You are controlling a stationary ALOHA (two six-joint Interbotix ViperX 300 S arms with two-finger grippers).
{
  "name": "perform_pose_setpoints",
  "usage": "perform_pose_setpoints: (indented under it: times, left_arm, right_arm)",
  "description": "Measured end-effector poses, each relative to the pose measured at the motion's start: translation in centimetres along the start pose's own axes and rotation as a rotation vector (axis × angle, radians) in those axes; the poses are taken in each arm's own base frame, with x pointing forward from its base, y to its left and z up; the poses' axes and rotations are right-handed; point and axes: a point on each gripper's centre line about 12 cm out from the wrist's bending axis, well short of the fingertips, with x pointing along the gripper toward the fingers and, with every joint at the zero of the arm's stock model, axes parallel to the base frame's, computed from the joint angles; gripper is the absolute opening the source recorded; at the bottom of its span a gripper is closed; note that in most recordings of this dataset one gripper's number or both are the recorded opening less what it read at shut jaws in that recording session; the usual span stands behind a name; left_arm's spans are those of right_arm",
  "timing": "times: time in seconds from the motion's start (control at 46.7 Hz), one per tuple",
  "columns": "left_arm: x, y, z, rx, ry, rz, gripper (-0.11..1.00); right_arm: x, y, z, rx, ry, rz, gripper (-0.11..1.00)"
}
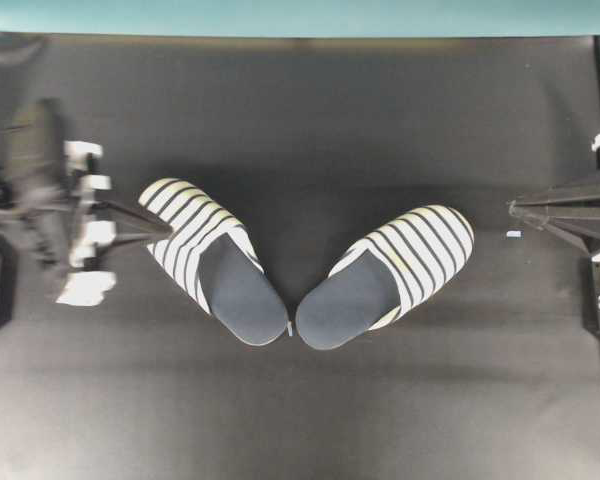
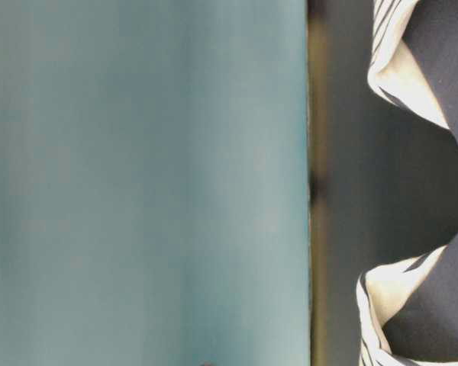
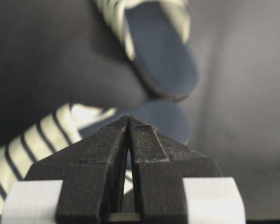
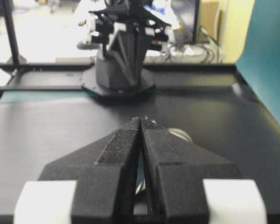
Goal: Arrange the slippers with the left arm.
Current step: 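Move the left gripper over the left striped slipper's toe, then close the left gripper on the left slipper's striped upper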
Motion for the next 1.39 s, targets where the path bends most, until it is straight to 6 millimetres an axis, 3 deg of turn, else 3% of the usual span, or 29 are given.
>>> perform_pose_setpoints:
  times: [0.15,0.235,0.385,0.449,0.706,1.199,1.284,1.391]
  left_arm:
    - [2.5,0.4,0.5,-0.029,0.154,0.06,0.16]
    - [3.8,0.9,0.9,-0.038,0.243,0.099,0.34]
    - [6.0,1.2,1.6,-0.054,0.389,0.153,0.77]
    - [6.9,1.3,1.5,-0.059,0.451,0.173,0.83]
    - [10.1,3.1,-0.2,-0.089,0.675,0.259,0.79]
    - [12.4,4.7,-1.6,-0.114,0.695,0.283,0.76]
    - [12.6,4.8,-2.1,-0.112,0.71,0.287,0.71]
    - [12.6,4.8,-2.2,-0.104,0.721,0.286,0.54]
  right_arm:
    - [0.0,0.0,-0.3,0.008,0.025,-0.001,0.01]
    - [0.0,0.0,-0.4,0.009,0.032,-0.002,0.01]
    - [-0.1,0.0,-0.4,0.009,0.037,-0.003,0.01]
    - [-0.1,0.0,-0.4,0.009,0.034,-0.002,0.01]
    - [-0.1,0.0,-0.4,0.011,0.037,-0.002,0.01]
    - [-0.1,-0.1,-0.6,0.01,0.041,-0.004,0.01]
    - [-0.1,-0.1,-0.8,0.012,0.046,-0.004,0.01]
    - [-0.2,-0.1,-1.0,0.013,0.051,-0.004,0.01]
